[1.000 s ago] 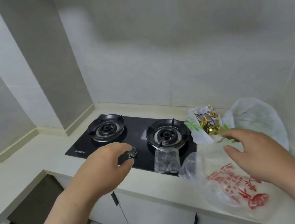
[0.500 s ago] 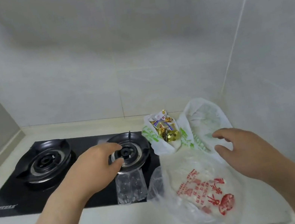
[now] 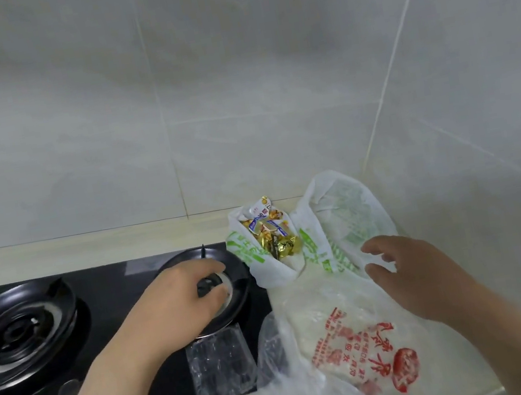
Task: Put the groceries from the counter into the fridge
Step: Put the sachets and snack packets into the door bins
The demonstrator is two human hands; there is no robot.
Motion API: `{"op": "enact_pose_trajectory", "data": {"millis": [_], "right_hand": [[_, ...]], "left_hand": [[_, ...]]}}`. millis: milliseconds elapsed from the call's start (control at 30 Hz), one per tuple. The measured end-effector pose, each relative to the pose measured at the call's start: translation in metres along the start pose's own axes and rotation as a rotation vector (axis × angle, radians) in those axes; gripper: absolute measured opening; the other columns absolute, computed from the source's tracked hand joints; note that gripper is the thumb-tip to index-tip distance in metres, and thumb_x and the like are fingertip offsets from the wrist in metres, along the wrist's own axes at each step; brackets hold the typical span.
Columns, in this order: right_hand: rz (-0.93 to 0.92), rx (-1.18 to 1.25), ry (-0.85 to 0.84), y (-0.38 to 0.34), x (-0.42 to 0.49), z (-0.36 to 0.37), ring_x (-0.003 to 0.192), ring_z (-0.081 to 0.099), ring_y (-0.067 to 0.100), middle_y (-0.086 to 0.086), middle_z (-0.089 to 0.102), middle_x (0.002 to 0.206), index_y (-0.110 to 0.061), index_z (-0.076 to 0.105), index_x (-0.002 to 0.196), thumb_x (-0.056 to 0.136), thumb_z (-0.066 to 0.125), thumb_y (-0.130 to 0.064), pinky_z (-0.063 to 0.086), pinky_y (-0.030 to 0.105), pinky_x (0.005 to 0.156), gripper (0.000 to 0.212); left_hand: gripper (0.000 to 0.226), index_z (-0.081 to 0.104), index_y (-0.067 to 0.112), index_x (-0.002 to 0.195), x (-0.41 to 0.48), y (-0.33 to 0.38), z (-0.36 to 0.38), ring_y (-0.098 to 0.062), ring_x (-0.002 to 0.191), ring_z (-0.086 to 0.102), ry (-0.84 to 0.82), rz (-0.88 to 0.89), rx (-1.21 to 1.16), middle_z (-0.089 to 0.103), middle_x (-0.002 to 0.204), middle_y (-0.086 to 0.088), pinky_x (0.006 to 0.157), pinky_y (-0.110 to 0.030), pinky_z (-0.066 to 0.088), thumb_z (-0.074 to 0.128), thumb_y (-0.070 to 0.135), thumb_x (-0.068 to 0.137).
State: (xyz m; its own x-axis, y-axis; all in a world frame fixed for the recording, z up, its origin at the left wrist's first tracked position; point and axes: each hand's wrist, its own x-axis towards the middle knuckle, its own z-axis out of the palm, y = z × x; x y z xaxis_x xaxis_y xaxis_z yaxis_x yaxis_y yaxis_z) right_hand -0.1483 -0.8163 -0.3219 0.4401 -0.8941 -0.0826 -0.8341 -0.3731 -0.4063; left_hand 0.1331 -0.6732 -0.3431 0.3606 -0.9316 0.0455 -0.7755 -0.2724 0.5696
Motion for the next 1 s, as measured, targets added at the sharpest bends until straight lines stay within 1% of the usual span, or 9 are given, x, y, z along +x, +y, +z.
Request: {"op": "enact_pose_trajectory", "data": {"millis": [200,300,500,600,667,733,800,900,1000], "right_hand": [[-0.008,-0.035,0.000,-0.003,0.017,0.008,0.128,0.049,0.006,-0.017,0.052,0.140,-0.035,0.050,0.137,0.098,0.051,-0.037,0.039,0.030,0.107,0.039],[-0.013,-0.040,-0.011,0.000,0.034,0.009,0.126,0.050,0.005,-0.019,0.052,0.139,-0.037,0.050,0.135,0.097,0.051,-0.038,0.040,0.030,0.105,0.039],[-0.007,-0.031,-0.075,0.012,0.073,0.009,0.126,0.049,0.007,-0.017,0.050,0.138,-0.037,0.048,0.138,0.099,0.049,-0.038,0.040,0.029,0.101,0.039],[-0.063,-0.035,-0.105,0.020,0.095,0.014,0.126,0.049,0.007,-0.015,0.053,0.138,-0.033,0.050,0.136,0.099,0.049,-0.036,0.039,0.025,0.097,0.037],[-0.088,-0.015,-0.122,0.027,0.112,0.018,0.123,0.051,0.008,-0.014,0.055,0.136,-0.032,0.052,0.134,0.098,0.051,-0.036,0.042,0.026,0.097,0.036],[-0.119,-0.002,-0.130,0.033,0.130,0.023,0.122,0.052,0.008,-0.013,0.056,0.135,-0.031,0.053,0.134,0.097,0.052,-0.036,0.044,0.029,0.099,0.037],[-0.144,0.004,-0.141,0.038,0.145,0.027,0.122,0.052,0.009,-0.012,0.057,0.135,-0.031,0.054,0.134,0.097,0.053,-0.035,0.044,0.029,0.100,0.038],[-0.181,0.002,-0.162,0.046,0.167,0.030,0.126,0.051,0.010,-0.011,0.055,0.138,-0.030,0.051,0.137,0.097,0.051,-0.036,0.044,0.030,0.102,0.040],[-0.211,-0.005,-0.182,0.053,0.188,0.033,0.125,0.051,0.010,-0.011,0.053,0.139,-0.030,0.050,0.138,0.098,0.049,-0.036,0.044,0.030,0.101,0.040]], "left_hand": [[0.038,0.061,0.028,0.130,0.030,0.000,0.009,-0.004,0.120,0.054,-0.044,0.041,-0.010,0.060,0.130,0.014,0.093,-0.017,0.038,0.062,0.031,0.092],[0.036,0.062,0.029,0.129,0.047,0.000,0.014,-0.004,0.120,0.053,-0.050,0.040,-0.009,0.060,0.129,0.016,0.092,-0.014,0.035,0.062,0.028,0.092],[0.031,0.066,0.030,0.121,0.077,0.008,0.029,-0.007,0.104,0.063,-0.111,0.013,-0.010,0.065,0.114,0.019,0.094,-0.026,0.046,0.064,0.027,0.091],[0.033,0.065,0.030,0.122,0.095,0.008,0.035,-0.006,0.107,0.062,-0.107,-0.026,0.003,0.065,0.120,0.016,0.098,-0.031,0.047,0.064,0.033,0.089],[0.032,0.065,0.032,0.120,0.109,0.010,0.039,-0.005,0.107,0.061,-0.103,-0.044,0.011,0.066,0.113,0.018,0.095,-0.030,0.048,0.063,0.036,0.088],[0.032,0.065,0.033,0.120,0.121,0.013,0.044,-0.003,0.099,0.062,-0.106,-0.064,0.021,0.065,0.103,0.020,0.090,-0.027,0.049,0.062,0.036,0.088],[0.033,0.066,0.034,0.118,0.133,0.017,0.050,0.000,0.092,0.063,-0.125,-0.079,0.025,0.067,0.101,0.020,0.089,-0.029,0.051,0.061,0.039,0.086],[0.035,0.067,0.036,0.116,0.151,0.019,0.062,-0.001,0.098,0.064,-0.138,-0.100,0.008,0.067,0.111,0.021,0.092,-0.034,0.051,0.059,0.044,0.083],[0.028,0.066,0.035,0.116,0.168,0.018,0.076,-0.006,0.104,0.063,-0.111,-0.119,0.003,0.064,0.112,0.019,0.095,-0.032,0.049,0.064,0.036,0.088]]}}
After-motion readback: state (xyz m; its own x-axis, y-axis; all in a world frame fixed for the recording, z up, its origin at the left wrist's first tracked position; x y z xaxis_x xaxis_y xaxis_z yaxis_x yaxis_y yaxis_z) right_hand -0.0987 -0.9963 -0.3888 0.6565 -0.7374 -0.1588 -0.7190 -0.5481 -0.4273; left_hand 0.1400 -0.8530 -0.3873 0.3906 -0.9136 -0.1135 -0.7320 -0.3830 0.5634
